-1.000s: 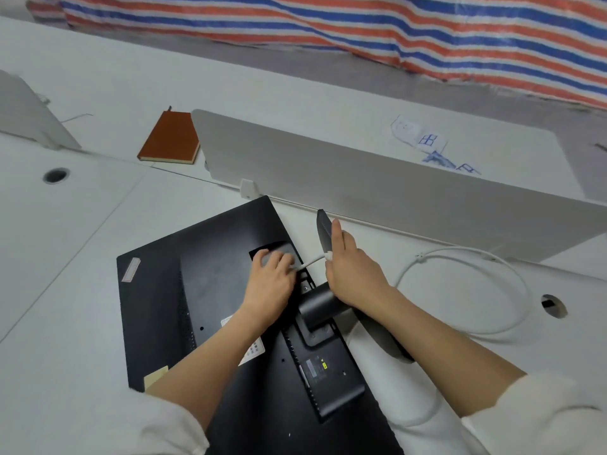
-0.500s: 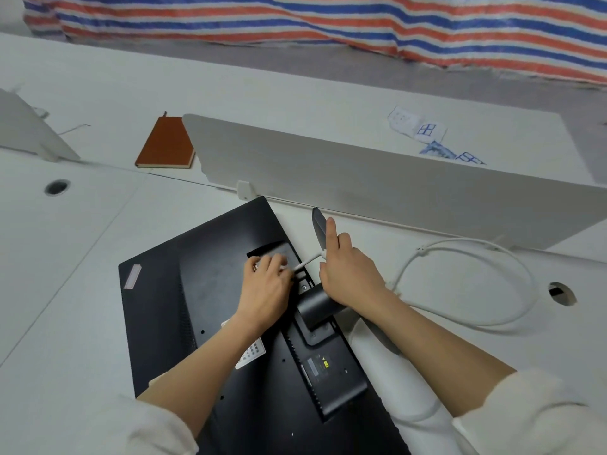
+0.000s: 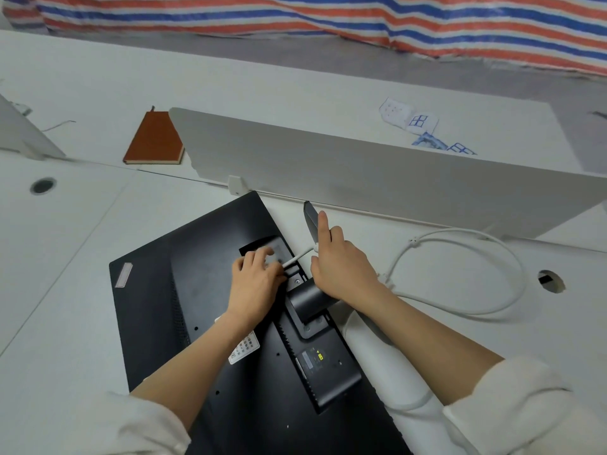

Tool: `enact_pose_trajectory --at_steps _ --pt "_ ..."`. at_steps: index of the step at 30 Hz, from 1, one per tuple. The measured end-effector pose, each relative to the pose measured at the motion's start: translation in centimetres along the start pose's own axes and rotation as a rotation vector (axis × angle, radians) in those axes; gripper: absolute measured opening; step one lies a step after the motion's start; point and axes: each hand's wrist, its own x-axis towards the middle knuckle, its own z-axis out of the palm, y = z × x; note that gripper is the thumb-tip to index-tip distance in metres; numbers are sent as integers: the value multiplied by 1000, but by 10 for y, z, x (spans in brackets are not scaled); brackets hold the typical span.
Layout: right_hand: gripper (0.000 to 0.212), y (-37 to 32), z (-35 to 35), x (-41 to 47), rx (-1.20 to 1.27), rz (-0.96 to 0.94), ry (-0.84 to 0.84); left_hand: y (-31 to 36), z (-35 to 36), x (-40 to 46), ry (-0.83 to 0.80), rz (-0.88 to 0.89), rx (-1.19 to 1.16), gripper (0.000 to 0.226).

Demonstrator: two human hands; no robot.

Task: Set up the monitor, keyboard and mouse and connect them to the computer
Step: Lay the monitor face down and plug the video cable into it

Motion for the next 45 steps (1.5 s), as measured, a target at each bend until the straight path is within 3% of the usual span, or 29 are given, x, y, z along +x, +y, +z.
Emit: enact_pose_trajectory --at_steps 5,10,15,20,25,30,37,39,45 --pt "72 -1 0 0 13 8 2 3 -2 2 29 133 119 15" --pt "72 -1 -1 0 12 4 3 1 -4 0 11 10 18 19" --pt "72 -2 -1 -1 -1 11 -1 0 -1 -1 66 155 120 10" --pt "72 -1 -2 -1 13 11 1 0 -5 -1 10 -14 28 19" --pt "72 -1 -2 -2 8 16 3 1 -3 -4 34 89 80 13" --pt "71 -1 -1 -1 17 13 8 -2 -4 -2 20 -43 -36 19" --pt "72 -1 -2 -2 40 16 0 -6 0 -4 69 172 56 4" --pt "72 -1 -2 -2 40 18 1 -7 -1 -3 63 210 70 17" --pt "70 1 -2 -4 55 8 1 -6 -4 11 -25 76 21 17"
